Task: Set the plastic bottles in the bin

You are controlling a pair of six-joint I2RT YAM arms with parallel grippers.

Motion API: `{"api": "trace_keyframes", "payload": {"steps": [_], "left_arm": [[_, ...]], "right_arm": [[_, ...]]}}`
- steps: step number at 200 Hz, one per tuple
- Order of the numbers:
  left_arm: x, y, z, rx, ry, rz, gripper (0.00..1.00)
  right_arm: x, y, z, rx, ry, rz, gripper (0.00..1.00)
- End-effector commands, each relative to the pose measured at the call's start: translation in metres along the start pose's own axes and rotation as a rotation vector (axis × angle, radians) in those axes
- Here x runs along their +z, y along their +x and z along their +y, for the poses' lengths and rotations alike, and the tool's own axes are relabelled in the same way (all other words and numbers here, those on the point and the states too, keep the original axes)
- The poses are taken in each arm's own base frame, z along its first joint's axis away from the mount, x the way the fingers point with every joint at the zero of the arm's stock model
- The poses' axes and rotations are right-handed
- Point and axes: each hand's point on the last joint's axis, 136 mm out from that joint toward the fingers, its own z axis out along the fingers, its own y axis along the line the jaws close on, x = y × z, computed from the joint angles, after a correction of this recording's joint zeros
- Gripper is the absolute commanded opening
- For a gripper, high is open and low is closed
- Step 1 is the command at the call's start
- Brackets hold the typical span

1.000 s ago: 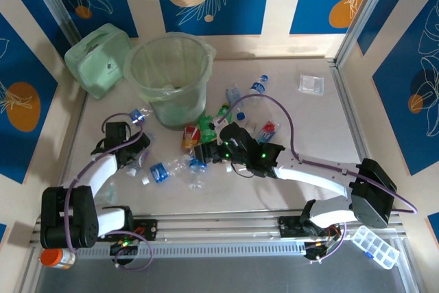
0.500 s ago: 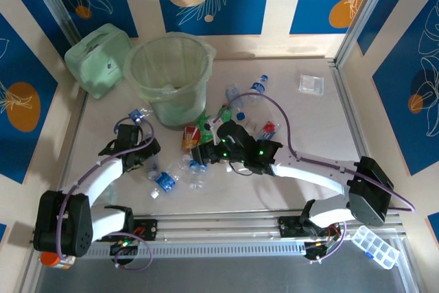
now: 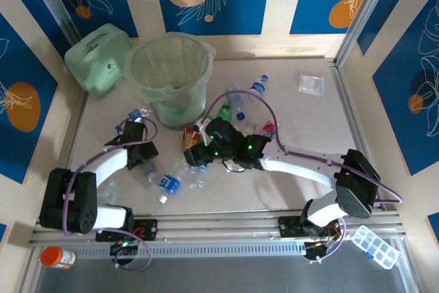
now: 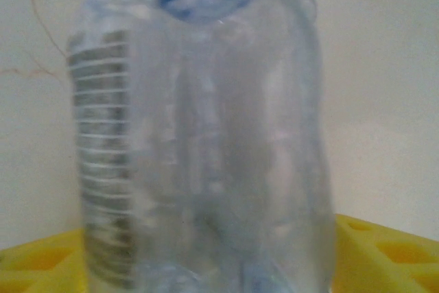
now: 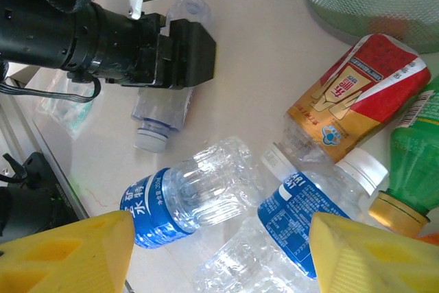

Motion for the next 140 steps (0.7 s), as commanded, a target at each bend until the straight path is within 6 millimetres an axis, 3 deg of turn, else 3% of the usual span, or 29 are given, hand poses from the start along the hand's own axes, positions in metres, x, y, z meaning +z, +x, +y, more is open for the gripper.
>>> {"api": "trace_keyframes", "payload": {"steps": [1, 54, 74, 118, 140], "left_arm": [[0.001, -0.005, -0.013, -0.010, 0.064, -0.036, 0.62], [-0.036, -0.016, -0.013, -0.066, 0.121, -0.128, 0.43], [-0.057, -0.014, -0.015, -0.100, 0.179, -0.159, 0.41], [-0.123, -0.019, -0.015, -0.115, 0.294, -0.277, 0.41], [-0.160, -0.024, -0.020, -0.079, 0.376, -0.360, 0.41]], "right_arm": [[-0.003, -0.002, -0.005, 0.002, 0.022, -0.017, 0.68], [-0.011, -0.006, -0.006, -0.002, 0.039, -0.065, 0.67], [-0.013, -0.008, -0.003, -0.019, 0.035, -0.076, 0.67], [-0.029, -0.022, 0.003, -0.055, 0.150, -0.129, 0.72], [-0.038, -0.027, 0.014, -0.085, 0.091, -0.160, 0.71]]}}
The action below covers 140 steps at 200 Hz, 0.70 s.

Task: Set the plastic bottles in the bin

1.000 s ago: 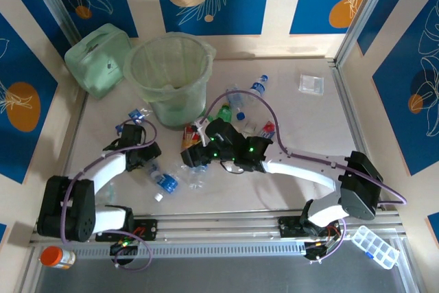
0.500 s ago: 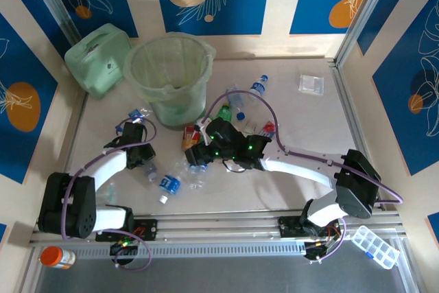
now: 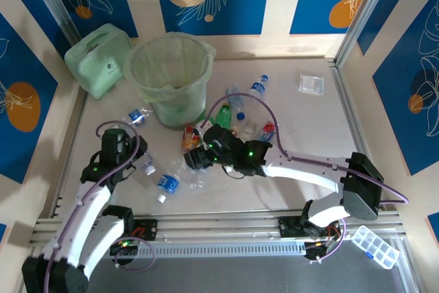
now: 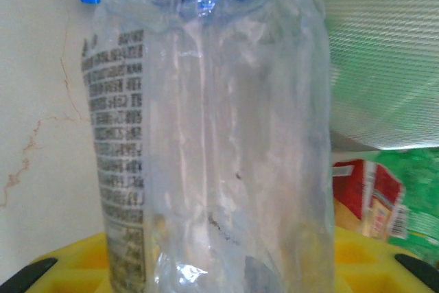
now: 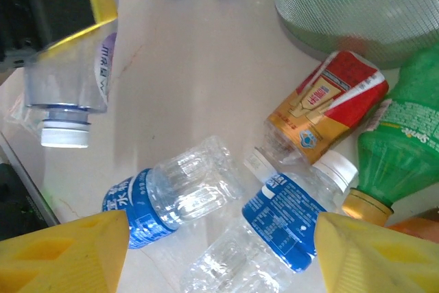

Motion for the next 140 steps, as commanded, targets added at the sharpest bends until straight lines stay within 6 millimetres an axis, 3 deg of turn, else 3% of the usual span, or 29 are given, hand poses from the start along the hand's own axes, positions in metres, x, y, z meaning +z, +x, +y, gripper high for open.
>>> {"api": "trace_keyframes", "payload": {"steps": [1, 33, 62, 91, 116, 140], "left_arm": [[-0.032, -0.008, -0.014, 0.025, 0.069, -0.025, 0.41], [-0.078, -0.036, -0.047, 0.111, 0.213, -0.131, 0.40], [-0.120, -0.052, -0.096, 0.221, 0.428, -0.170, 0.40], [-0.154, -0.080, -0.129, 0.292, 0.512, -0.229, 0.39], [-0.160, -0.107, -0.159, 0.323, 0.554, -0.258, 0.36], [-0.148, -0.131, -0.187, 0.334, 0.581, -0.255, 0.35]], "right_arm": [[-0.024, -0.027, 0.006, -0.025, -0.010, -0.095, 0.71], [-0.034, -0.056, 0.013, -0.011, -0.038, -0.147, 0.69], [-0.045, -0.091, 0.016, -0.013, -0.053, -0.224, 0.68], [-0.055, -0.116, 0.008, 0.001, -0.051, -0.288, 0.68], [-0.066, -0.136, -0.007, 0.039, -0.058, -0.334, 0.68], [-0.079, -0.155, -0.020, 0.049, -0.045, -0.387, 0.68]]}}
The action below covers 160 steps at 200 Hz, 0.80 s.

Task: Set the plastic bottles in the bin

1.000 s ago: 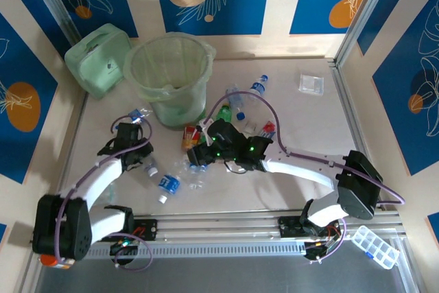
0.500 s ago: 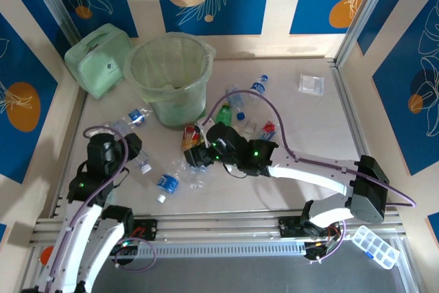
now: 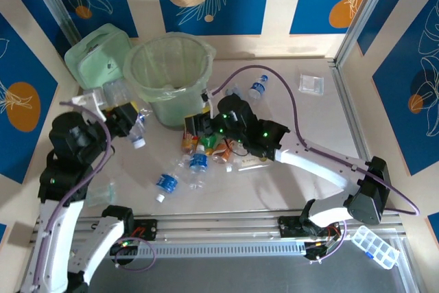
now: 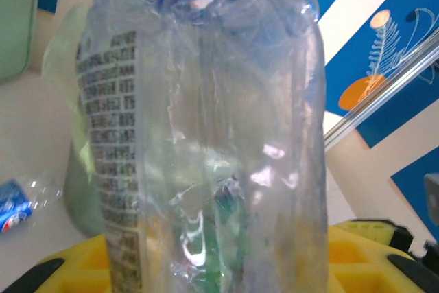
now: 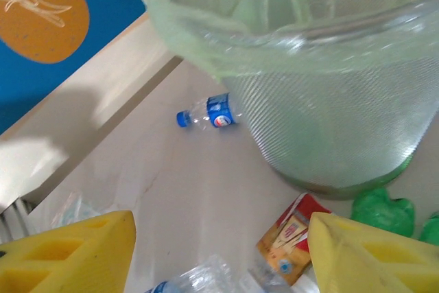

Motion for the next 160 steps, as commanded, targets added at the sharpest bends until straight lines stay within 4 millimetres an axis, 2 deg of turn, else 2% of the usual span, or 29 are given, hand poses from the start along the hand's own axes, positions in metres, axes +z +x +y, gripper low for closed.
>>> {"api": "trace_keyframes", "payload": {"steps": [1, 20, 45, 64, 80, 117, 139, 160], "left_arm": [[0.026, -0.023, -0.021, 0.051, 0.081, -0.004, 0.35], [0.047, -0.041, -0.033, 0.038, 0.129, -0.018, 0.32], [0.077, -0.068, -0.045, 0.027, 0.186, -0.064, 0.17], [0.101, -0.080, -0.052, 0.024, 0.223, -0.081, 0.11], [0.122, -0.087, -0.058, 0.048, 0.237, -0.069, 0.08], [0.169, -0.097, -0.067, 0.126, 0.245, -0.039, 0.10], [0.204, -0.092, -0.058, 0.157, 0.190, 0.005, 0.11], [0.235, -0.078, -0.045, 0.186, 0.137, 0.088, 0.15]], "right_arm": [[-0.019, -0.043, 0.002, 0.000, -0.039, -0.108, 0.68], [-0.027, -0.061, -0.011, 0.033, -0.026, -0.141, 0.68], [-0.040, -0.087, -0.020, 0.073, -0.044, -0.192, 0.68], [-0.053, -0.104, -0.026, 0.066, -0.034, -0.237, 0.68], [-0.061, -0.112, -0.033, 0.061, -0.029, -0.252, 0.69], [-0.072, -0.114, -0.053, 0.055, -0.002, -0.289, 0.68], [-0.076, -0.116, -0.057, 0.069, -0.002, -0.283, 0.68], [-0.085, -0.122, -0.052, 0.069, -0.022, -0.295, 0.68]]}}
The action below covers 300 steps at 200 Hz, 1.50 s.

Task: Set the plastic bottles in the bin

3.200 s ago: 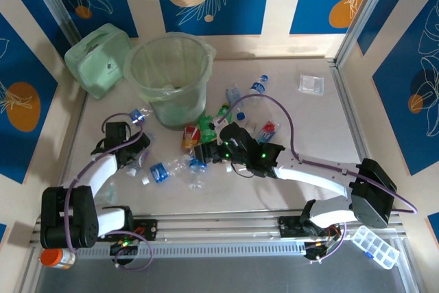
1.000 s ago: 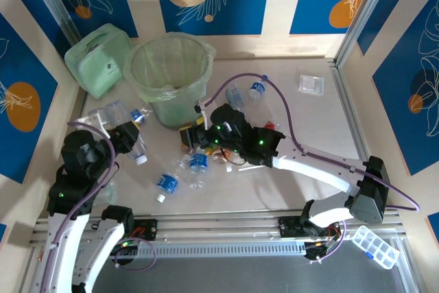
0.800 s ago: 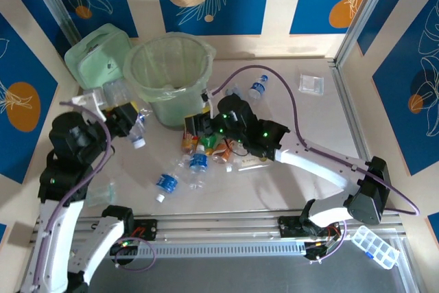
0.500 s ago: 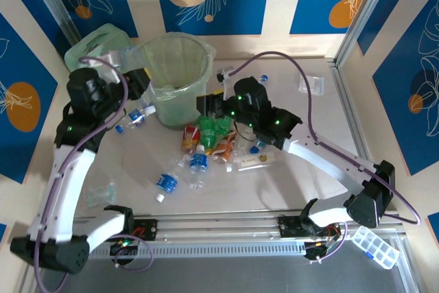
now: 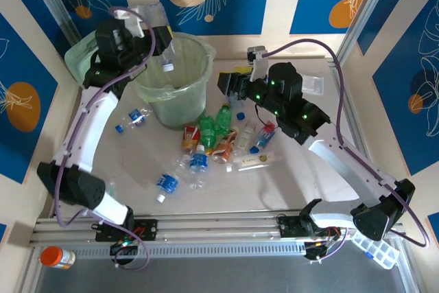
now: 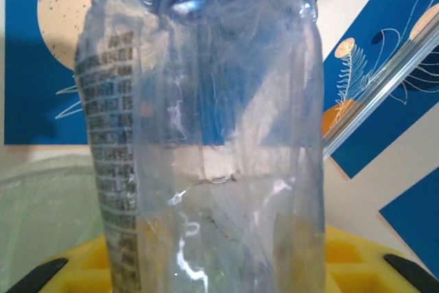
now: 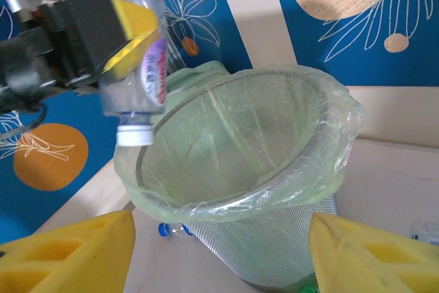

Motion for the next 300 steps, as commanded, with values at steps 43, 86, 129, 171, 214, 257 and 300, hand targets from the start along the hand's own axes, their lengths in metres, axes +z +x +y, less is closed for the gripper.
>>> {"api": "trace_keyframes", "payload": {"steps": [43, 86, 129, 171, 214, 257, 300], "left_arm": [[0.056, 0.065, 0.044, 0.097, -0.144, 0.305, 0.17], [0.070, 0.120, 0.073, 0.013, -0.231, 0.474, 0.21], [0.073, 0.162, 0.079, -0.002, -0.274, 0.603, 0.28], [0.065, 0.178, 0.088, -0.002, -0.329, 0.666, 0.46], [0.067, 0.193, 0.092, -0.024, -0.336, 0.709, 0.57], [0.071, 0.198, 0.093, -0.026, -0.329, 0.719, 0.72], [0.066, 0.181, 0.082, -0.019, -0.312, 0.685, 0.81]], "right_arm": [[-0.040, -0.030, 0.020, -0.012, -0.069, -0.088, 0.69], [-0.056, -0.040, 0.020, -0.013, -0.057, -0.131, 0.69], [-0.054, -0.036, 0.018, 0.020, -0.035, -0.120, 0.70], [-0.033, -0.010, 0.011, 0.127, 0.021, -0.071, 0.71], [-0.003, 0.022, 0.001, 0.224, 0.073, -0.011, 0.71], [-0.016, 0.029, -0.003, 0.216, 0.055, -0.034, 0.72], [-0.022, 0.016, 0.003, 0.221, 0.019, -0.043, 0.72]]}}
